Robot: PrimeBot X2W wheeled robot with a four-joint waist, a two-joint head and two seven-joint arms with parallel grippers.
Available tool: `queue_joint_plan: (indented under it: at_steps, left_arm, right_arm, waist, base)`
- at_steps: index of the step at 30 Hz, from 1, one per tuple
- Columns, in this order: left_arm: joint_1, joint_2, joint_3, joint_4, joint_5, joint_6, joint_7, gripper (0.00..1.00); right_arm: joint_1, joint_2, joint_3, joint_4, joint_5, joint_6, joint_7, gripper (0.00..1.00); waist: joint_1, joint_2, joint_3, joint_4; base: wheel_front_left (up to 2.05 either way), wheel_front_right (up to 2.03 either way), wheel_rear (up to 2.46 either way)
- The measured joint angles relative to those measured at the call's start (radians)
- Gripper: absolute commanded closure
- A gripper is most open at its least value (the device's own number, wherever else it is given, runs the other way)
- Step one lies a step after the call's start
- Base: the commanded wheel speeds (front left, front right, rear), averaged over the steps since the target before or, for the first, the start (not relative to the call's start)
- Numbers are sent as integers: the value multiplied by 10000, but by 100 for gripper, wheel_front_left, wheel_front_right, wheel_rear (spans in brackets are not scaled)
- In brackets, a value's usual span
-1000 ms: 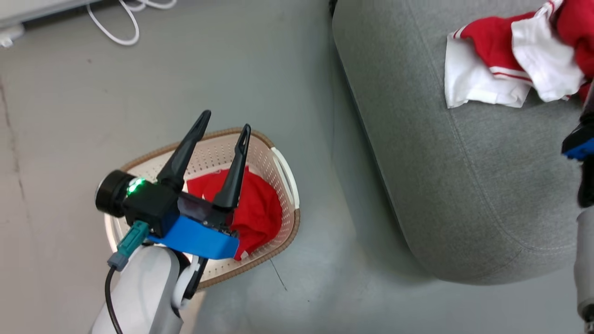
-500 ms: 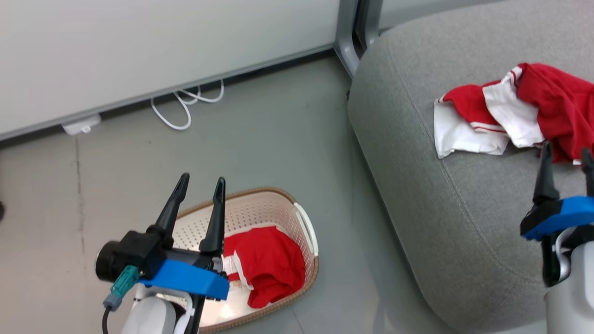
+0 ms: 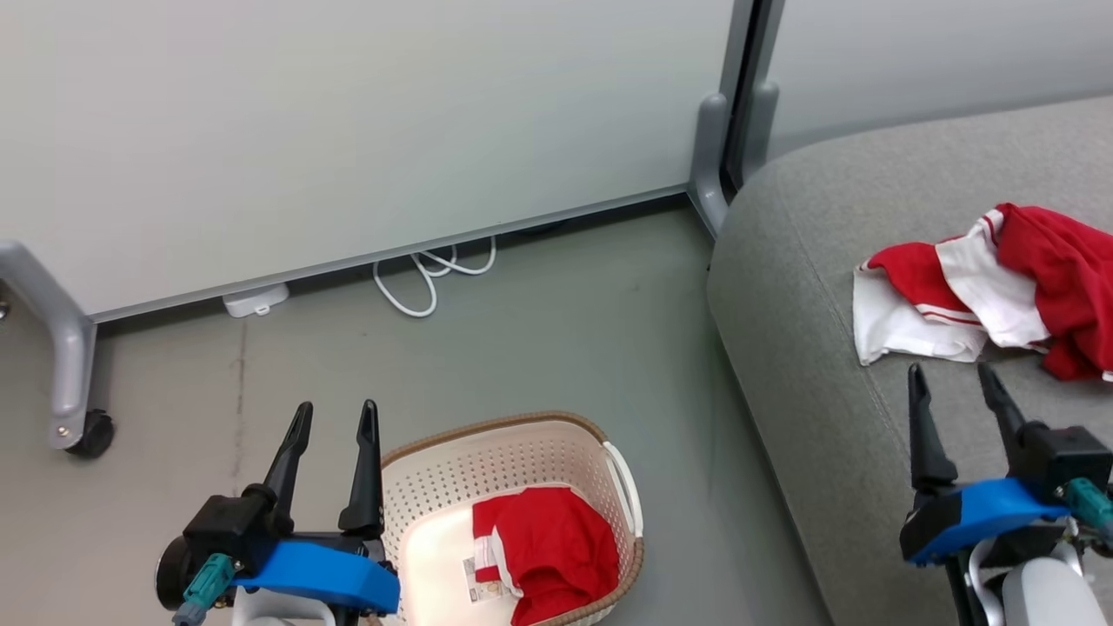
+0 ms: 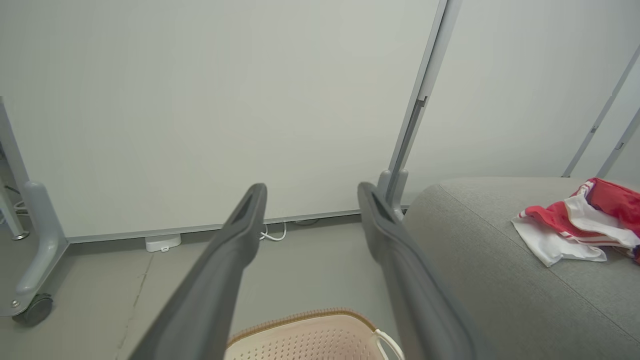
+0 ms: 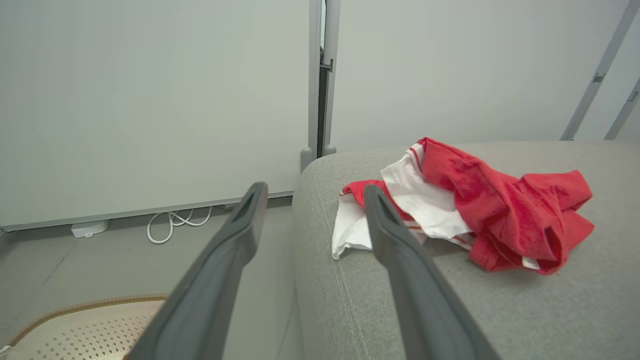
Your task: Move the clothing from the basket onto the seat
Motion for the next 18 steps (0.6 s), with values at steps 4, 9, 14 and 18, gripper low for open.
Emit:
queue_joint_plan:
  at_steps: [4, 9, 14, 18]
  left_arm:
    - [63, 19, 54, 276, 6, 0, 0, 0]
    - [109, 105, 56, 571, -8, 0, 0, 0]
    - [107, 184, 65, 832, -79, 0, 0, 0]
    - [107, 242, 81, 955, -102, 0, 0, 0]
  right_arm:
    - [644, 27, 360, -570, 151, 0, 178, 0]
    - [1165, 44, 752, -1064, 533, 0, 322, 0]
    - [1393, 52, 997, -1298, 765, 0, 339, 0]
    - [1451, 52, 1074, -1367, 792, 0, 345, 0]
  waist:
    - [0, 0, -222, 308]
    - [0, 0, -420, 714]
    - [1, 0, -535, 1069]
    - [2, 0, -584, 1277]
  base:
    - [0, 0, 0]
    - [0, 0, 0]
    - [0, 0, 0]
    - [0, 0, 0]
